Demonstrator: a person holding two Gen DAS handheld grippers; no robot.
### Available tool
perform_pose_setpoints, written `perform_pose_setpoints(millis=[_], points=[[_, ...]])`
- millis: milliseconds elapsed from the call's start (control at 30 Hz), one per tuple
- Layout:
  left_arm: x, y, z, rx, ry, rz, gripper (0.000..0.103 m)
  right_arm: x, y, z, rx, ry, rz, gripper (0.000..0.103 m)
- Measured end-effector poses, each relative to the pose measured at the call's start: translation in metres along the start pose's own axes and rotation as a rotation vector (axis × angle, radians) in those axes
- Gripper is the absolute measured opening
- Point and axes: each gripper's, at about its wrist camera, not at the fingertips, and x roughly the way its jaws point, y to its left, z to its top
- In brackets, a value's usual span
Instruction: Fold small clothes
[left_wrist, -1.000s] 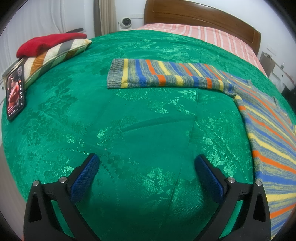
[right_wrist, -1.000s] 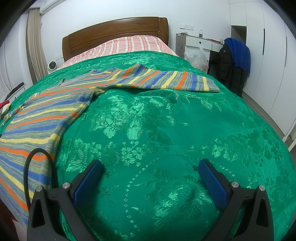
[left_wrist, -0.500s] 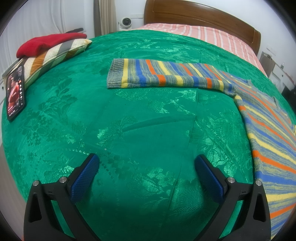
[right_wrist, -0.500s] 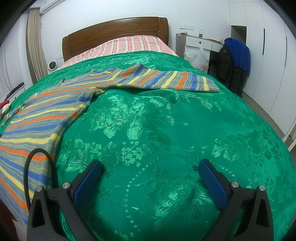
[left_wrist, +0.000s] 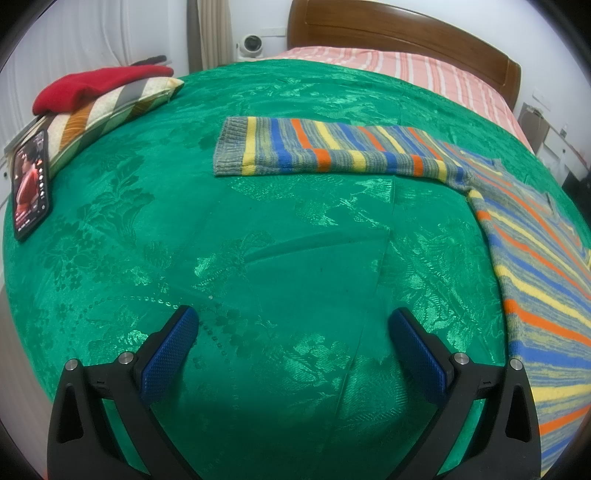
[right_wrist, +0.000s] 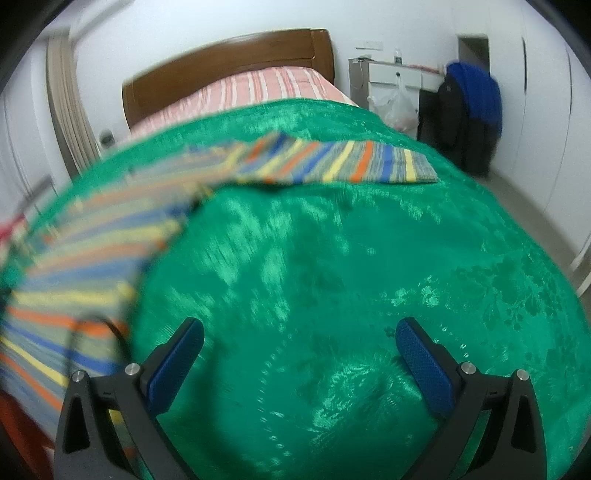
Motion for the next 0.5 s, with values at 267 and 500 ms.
perform_pose_setpoints(millis=[267, 500], points=[[0.0, 0.001, 0.0, 0.002, -0.001, 0.005, 0.103, -0.021, -0.128, 0.087, 0.353, -0.078, 0.084, 0.102], [0.001, 0.002, 0.001, 0.007, -0.003, 0.017, 0.103, 0.067, -0.218, 0.146, 0.68, 0.101, 0.292, 0.088]])
